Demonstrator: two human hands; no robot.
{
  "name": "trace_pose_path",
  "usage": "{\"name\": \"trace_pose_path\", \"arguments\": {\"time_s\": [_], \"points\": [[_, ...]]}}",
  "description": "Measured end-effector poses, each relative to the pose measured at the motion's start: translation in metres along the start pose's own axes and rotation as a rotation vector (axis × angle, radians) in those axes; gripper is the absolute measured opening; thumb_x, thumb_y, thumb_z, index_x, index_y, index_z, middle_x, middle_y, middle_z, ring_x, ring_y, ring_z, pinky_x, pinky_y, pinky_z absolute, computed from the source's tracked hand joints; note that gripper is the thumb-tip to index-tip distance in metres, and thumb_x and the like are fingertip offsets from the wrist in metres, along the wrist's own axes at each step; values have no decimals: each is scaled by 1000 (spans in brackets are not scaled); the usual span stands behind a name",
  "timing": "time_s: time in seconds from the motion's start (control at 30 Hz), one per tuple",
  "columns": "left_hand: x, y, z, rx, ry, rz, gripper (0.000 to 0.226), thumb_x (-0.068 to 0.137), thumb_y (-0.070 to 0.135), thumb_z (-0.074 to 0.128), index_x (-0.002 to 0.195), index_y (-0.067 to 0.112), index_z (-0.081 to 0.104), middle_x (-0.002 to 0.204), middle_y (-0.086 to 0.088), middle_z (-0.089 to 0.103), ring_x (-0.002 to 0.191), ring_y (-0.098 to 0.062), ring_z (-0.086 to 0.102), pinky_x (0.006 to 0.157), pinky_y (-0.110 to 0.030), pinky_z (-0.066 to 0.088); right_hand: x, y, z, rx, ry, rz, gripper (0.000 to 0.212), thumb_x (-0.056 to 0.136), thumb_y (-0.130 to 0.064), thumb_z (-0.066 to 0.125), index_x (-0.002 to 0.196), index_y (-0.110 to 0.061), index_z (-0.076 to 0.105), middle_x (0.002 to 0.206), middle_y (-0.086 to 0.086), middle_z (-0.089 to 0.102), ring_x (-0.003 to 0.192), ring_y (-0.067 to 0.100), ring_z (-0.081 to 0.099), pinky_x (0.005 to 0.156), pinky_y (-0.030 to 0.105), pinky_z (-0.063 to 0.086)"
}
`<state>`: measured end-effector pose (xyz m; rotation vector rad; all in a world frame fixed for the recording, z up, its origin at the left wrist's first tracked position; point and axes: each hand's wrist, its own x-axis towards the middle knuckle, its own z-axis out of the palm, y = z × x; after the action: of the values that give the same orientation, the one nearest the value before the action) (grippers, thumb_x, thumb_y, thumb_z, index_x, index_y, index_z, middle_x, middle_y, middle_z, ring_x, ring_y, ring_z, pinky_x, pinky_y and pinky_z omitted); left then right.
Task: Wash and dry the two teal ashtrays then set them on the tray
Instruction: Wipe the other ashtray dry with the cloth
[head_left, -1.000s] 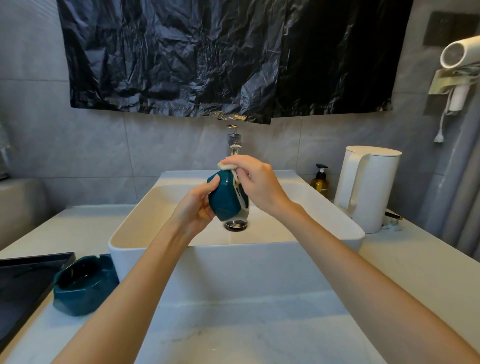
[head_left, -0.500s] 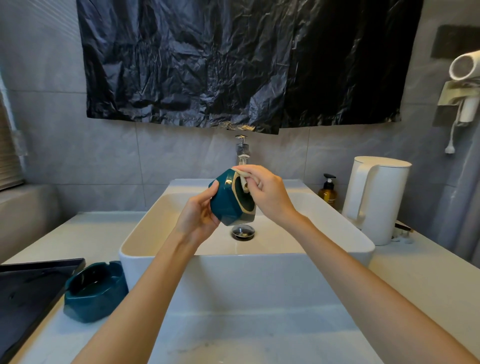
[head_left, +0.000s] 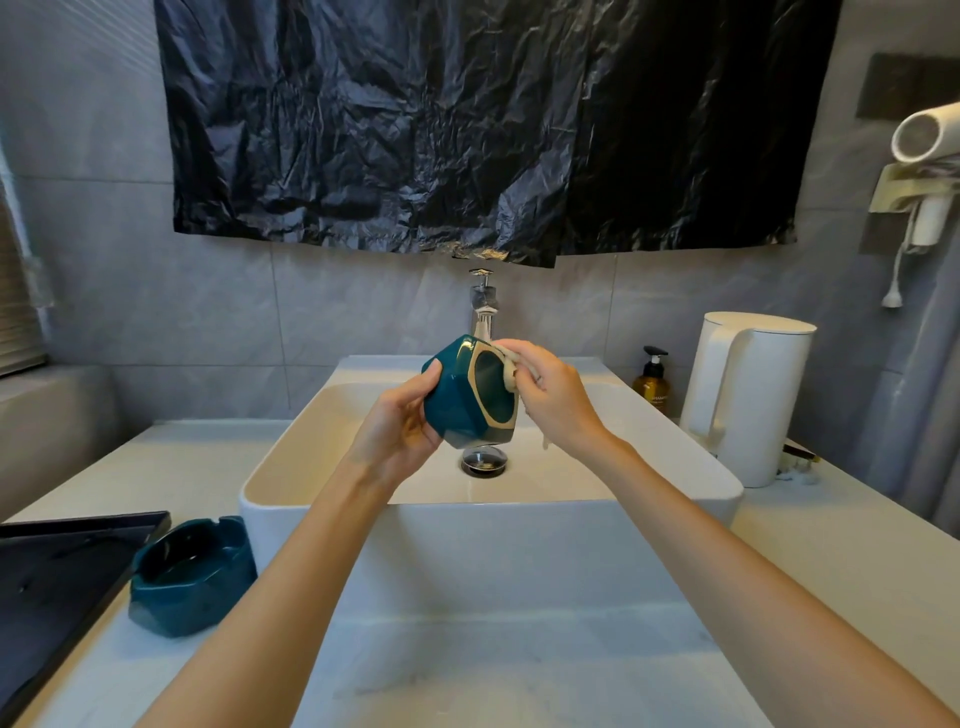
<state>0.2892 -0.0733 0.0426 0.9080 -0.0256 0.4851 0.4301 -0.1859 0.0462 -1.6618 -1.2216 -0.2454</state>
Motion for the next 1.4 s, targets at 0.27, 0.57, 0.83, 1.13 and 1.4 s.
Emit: {"name": "trace_pose_path", "arguments": {"time_s": [0.27,0.57,0.83,1.13,1.4], "points": [[6,-1,-1,46,24,107,25,96,20,47,113,6,59,97,-8,73,90,-19,70,78,-29,58,-25,-2,13,255,-33,274,29,100,-21,48,125,-24,63,105,-7,66,97,9,59,73,11,49],[7,-4,-5,326,-47,136,44,92,23,53,130,2,50,113,-16,64,100,-25,63,81,-35,57,-12,-9,17,396,-79,416,28,100,-27,48,120,-22,67,109,-1,70,105,15,63,91,30,53],[15,-9,-6,414,38,206,44,93,17,56,135,8,45,119,-11,61,109,-22,59,84,-31,56,-34,-26,6,625,-254,638,22,96,-5,41,95,0,63,89,19,52,75,28,49,54,27,42],[19,-14,-8,532,138,306,37,91,15,61,126,12,52,117,-12,66,103,-24,66,84,-36,57,-41,-50,15,393,-295,525,19,91,-4,36,87,-6,55,71,13,49,69,36,48,46,27,42],[15,-8,-8,469,68,225,32,95,15,54,125,7,51,97,-5,66,84,-9,68,71,-18,53,-44,-35,25,73,-63,61,43,104,-17,33,147,-21,34,91,-5,61,58,3,46,55,19,36]]}}
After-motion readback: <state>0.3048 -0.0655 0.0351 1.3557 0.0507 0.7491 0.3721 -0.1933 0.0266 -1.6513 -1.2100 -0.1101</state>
